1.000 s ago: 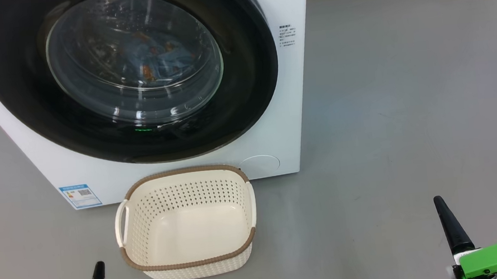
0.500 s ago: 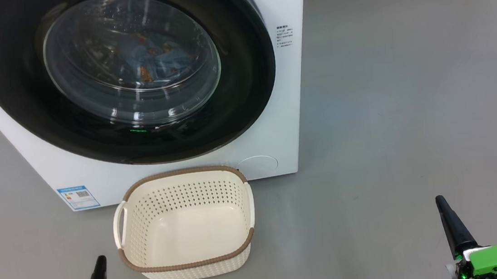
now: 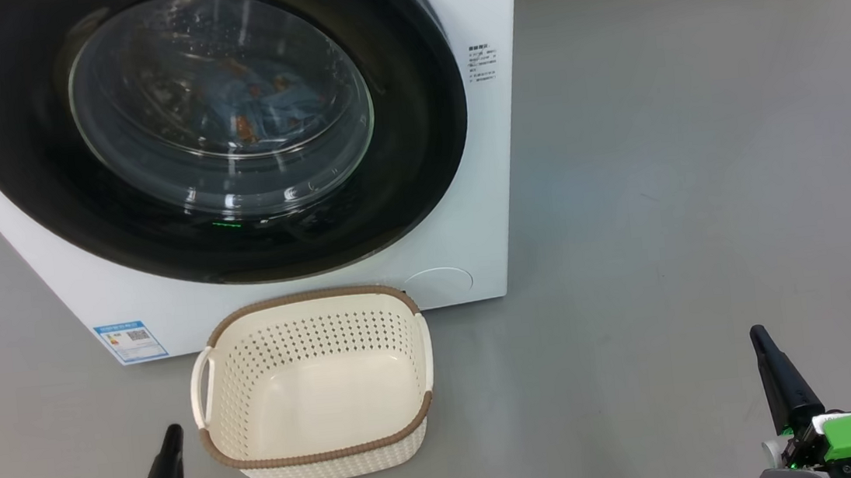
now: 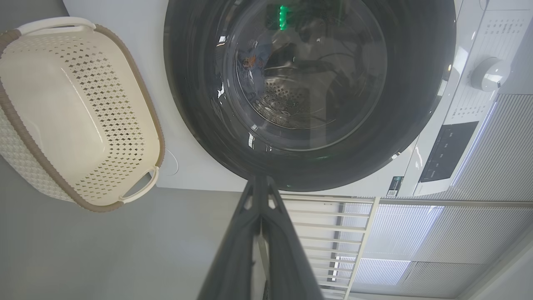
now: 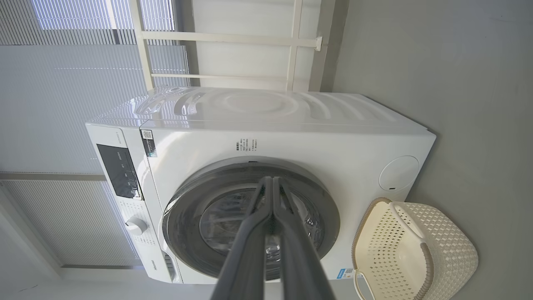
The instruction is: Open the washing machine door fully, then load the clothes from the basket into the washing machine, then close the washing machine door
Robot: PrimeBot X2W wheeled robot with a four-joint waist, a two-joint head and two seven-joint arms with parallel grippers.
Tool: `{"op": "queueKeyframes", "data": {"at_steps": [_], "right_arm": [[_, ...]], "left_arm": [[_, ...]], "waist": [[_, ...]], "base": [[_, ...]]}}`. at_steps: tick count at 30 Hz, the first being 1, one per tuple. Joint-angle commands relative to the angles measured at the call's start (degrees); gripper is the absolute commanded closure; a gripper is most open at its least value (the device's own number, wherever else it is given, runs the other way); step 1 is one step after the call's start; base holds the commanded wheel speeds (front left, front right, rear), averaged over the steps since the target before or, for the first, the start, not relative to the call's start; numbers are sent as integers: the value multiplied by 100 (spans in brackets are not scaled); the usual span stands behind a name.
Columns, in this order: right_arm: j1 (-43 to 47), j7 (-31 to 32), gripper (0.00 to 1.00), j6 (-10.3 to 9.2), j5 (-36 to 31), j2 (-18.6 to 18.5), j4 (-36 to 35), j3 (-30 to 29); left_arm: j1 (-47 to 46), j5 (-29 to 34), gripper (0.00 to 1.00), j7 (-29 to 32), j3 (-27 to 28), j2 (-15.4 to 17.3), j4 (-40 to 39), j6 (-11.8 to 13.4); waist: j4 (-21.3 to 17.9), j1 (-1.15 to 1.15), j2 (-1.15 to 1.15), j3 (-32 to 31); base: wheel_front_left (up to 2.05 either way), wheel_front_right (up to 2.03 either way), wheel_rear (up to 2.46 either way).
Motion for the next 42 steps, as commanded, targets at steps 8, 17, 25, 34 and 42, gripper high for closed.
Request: {"op": "queueKeyframes", "data": {"at_steps": [8,17,25,34,42], "right_arm": [[-240,81,100,10,207,-21,-134,106],[-240,80,100,10,207,-21,-134,107],[-240,80,100,10,207,-21,-134,107],[-240,80,100,10,208,-21,-134,108],[-240,79,100,10,208,-21,-134,108]], "left_arm": [[-301,-177,100,75,222,110,-93,-16],[-303,-165,100,88,237,100,-92,-16],[-304,-154,100,98,250,91,-92,-16],[-305,-144,100,107,261,83,-91,-16],[-305,-136,100,115,272,75,-91,-16]], "waist": [[-4,0,0,0],[-4,0,0,0],[-4,0,0,0],[-4,0,0,0],[-4,0,0,0]], "base": [[0,0,0],[0,0,0],[0,0,0],[0,0,0],[0,0,0]]}}
